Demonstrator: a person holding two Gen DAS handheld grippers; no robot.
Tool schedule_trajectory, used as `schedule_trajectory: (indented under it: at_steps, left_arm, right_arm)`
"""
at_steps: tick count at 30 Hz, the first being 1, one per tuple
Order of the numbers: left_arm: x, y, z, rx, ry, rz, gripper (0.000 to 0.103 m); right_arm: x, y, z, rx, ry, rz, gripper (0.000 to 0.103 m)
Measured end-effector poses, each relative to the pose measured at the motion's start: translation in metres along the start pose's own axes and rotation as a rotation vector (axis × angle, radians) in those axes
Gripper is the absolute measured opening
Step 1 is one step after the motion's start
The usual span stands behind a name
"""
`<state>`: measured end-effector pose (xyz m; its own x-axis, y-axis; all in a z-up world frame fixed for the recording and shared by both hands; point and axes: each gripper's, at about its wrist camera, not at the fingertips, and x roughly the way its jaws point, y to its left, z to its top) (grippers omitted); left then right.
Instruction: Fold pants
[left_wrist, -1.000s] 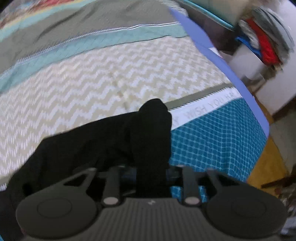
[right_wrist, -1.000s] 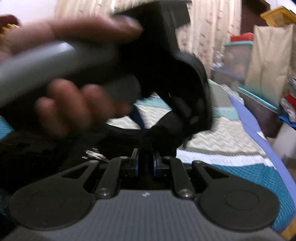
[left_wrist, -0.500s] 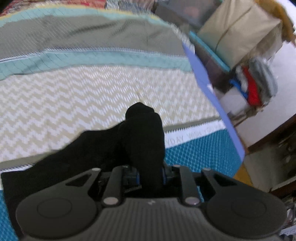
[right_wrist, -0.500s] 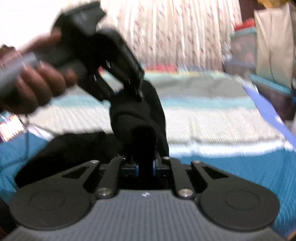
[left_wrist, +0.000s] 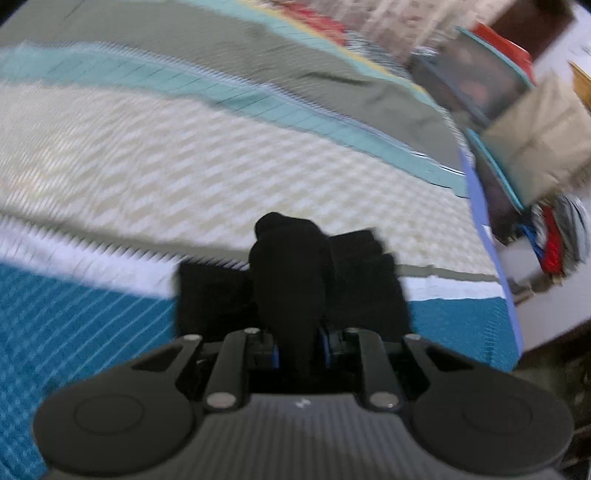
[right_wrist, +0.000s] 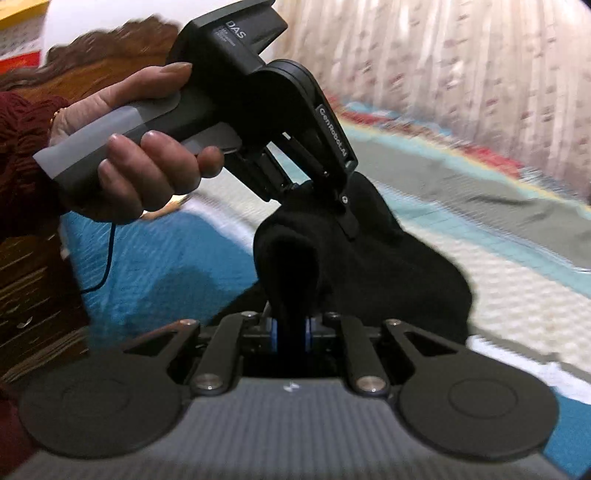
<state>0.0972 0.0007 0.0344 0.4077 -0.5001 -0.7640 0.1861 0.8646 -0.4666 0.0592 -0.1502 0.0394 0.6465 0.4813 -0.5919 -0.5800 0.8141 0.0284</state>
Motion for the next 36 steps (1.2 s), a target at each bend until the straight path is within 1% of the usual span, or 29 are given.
schedule_trajectory:
  at_steps: [1, 2, 3, 4, 6, 7, 9, 10, 11, 12, 13, 14, 16, 18, 19, 20, 21, 22, 23, 24, 25, 27, 29, 31, 32, 33, 34, 35, 36]
  left_arm:
    - [0.004, 0.011, -0.004, -0.023, 0.006, 0.006, 0.018]
    - [0.010, 0.019, -0.008, -0.040, 0.012, 0.016, 0.021]
    - [0.018, 0.026, -0.012, -0.055, 0.020, 0.034, 0.029]
    - [0.025, 0.034, -0.016, -0.064, 0.028, 0.049, 0.034]
    - [0.038, 0.043, -0.020, -0.089, 0.031, 0.085, 0.053]
    - [0.039, 0.050, -0.023, -0.098, 0.026, 0.093, 0.057]
    - [0.037, 0.053, -0.026, -0.116, 0.010, 0.085, 0.062]
    - [0.034, 0.054, -0.027, -0.124, 0.002, 0.076, 0.063]
    - [0.030, 0.055, -0.029, -0.128, -0.006, 0.076, 0.066]
    - [0.024, 0.056, -0.031, -0.127, -0.016, 0.080, 0.072]
    - [0.018, 0.055, -0.034, -0.122, -0.027, 0.083, 0.075]
    - [0.012, 0.054, -0.038, -0.111, -0.044, 0.081, 0.079]
    - [0.000, 0.050, -0.048, -0.076, -0.071, 0.071, 0.081]
    - [-0.005, 0.044, -0.058, -0.041, -0.076, 0.075, 0.084]
    - [-0.005, 0.040, -0.064, -0.021, -0.071, 0.084, 0.084]
    - [-0.002, 0.038, -0.070, -0.002, -0.062, 0.098, 0.085]
    - [0.003, 0.036, -0.077, 0.013, -0.049, 0.117, 0.085]
    - [0.011, 0.035, -0.085, 0.024, -0.035, 0.145, 0.086]
    - [0.017, 0.036, -0.092, 0.035, -0.034, 0.176, 0.091]
    - [0.020, 0.037, -0.097, 0.048, -0.054, 0.207, 0.100]
    - [0.021, 0.039, -0.099, 0.047, -0.071, 0.221, 0.102]
    - [0.017, 0.045, -0.094, -0.001, -0.062, 0.188, 0.102]
    - [0.010, 0.047, -0.088, -0.021, -0.056, 0.150, 0.102]
    - [0.006, 0.047, -0.082, -0.022, -0.051, 0.125, 0.103]
    - [0.004, 0.048, -0.080, -0.028, -0.047, 0.105, 0.103]
    - [0.004, 0.049, -0.077, -0.041, -0.040, 0.076, 0.103]
    - [0.006, 0.051, -0.077, -0.055, -0.031, 0.050, 0.103]
    - [0.009, 0.052, -0.076, -0.075, -0.022, 0.030, 0.103]
    - [0.012, 0.054, -0.074, -0.096, -0.010, 0.013, 0.103]
  right_arm:
    - [0.005, 0.002, 0.000, 0.001, 0.025, 0.022, 0.015]
    - [0.010, 0.004, -0.001, 0.001, 0.054, 0.043, 0.016]
    - [0.016, 0.004, -0.002, 0.013, 0.087, 0.069, 0.021]
    - [0.018, 0.000, -0.002, 0.036, 0.111, 0.095, 0.026]
    - [0.024, -0.002, -0.003, 0.080, 0.147, 0.192, 0.058]
    - [0.023, -0.004, -0.002, 0.091, 0.153, 0.215, 0.062]
    - [0.017, -0.004, 0.001, 0.115, 0.143, 0.238, 0.062]
    - [0.013, -0.011, 0.002, 0.149, 0.137, 0.264, 0.062]
    - [0.008, -0.018, 0.004, 0.188, 0.128, 0.285, 0.060]
    - [0.002, -0.030, 0.006, 0.241, 0.114, 0.310, 0.058]
    - [-0.004, -0.038, 0.007, 0.282, 0.097, 0.324, 0.055]
    - [-0.012, -0.040, 0.004, 0.310, 0.078, 0.328, 0.050]
    - [-0.022, -0.054, 0.002, 0.369, 0.041, 0.310, 0.047]
    - [-0.022, -0.067, -0.004, 0.422, 0.037, 0.275, 0.042]
    - [-0.019, -0.071, -0.009, 0.446, 0.054, 0.253, 0.042]
    - [-0.012, -0.074, -0.015, 0.471, 0.095, 0.226, 0.040]
    - [-0.004, -0.075, -0.021, 0.484, 0.133, 0.204, 0.033]
    - [0.004, -0.073, -0.025, 0.493, 0.164, 0.187, 0.030]
    - [0.009, -0.073, -0.031, 0.510, 0.184, 0.178, 0.025]
    - [0.012, -0.074, -0.034, 0.522, 0.189, 0.182, 0.025]
    - [0.010, -0.073, -0.032, 0.516, 0.181, 0.188, 0.025]
    - [0.002, -0.071, -0.025, 0.476, 0.160, 0.196, 0.027]
    - [-0.013, -0.079, -0.021, 0.475, 0.118, 0.196, 0.029]
    - [-0.026, -0.098, -0.024, 0.513, 0.063, 0.179, 0.037]
    - [-0.030, -0.105, -0.030, 0.543, 0.037, 0.169, 0.044]
    - [-0.033, -0.116, -0.036, 0.578, 0.017, 0.147, 0.056]
    - [-0.035, -0.125, -0.040, 0.614, 0.002, 0.109, 0.064]
    - [-0.036, -0.133, -0.046, 0.654, -0.002, 0.062, 0.078]
    - [-0.035, -0.143, -0.052, 0.701, 0.004, 0.024, 0.081]
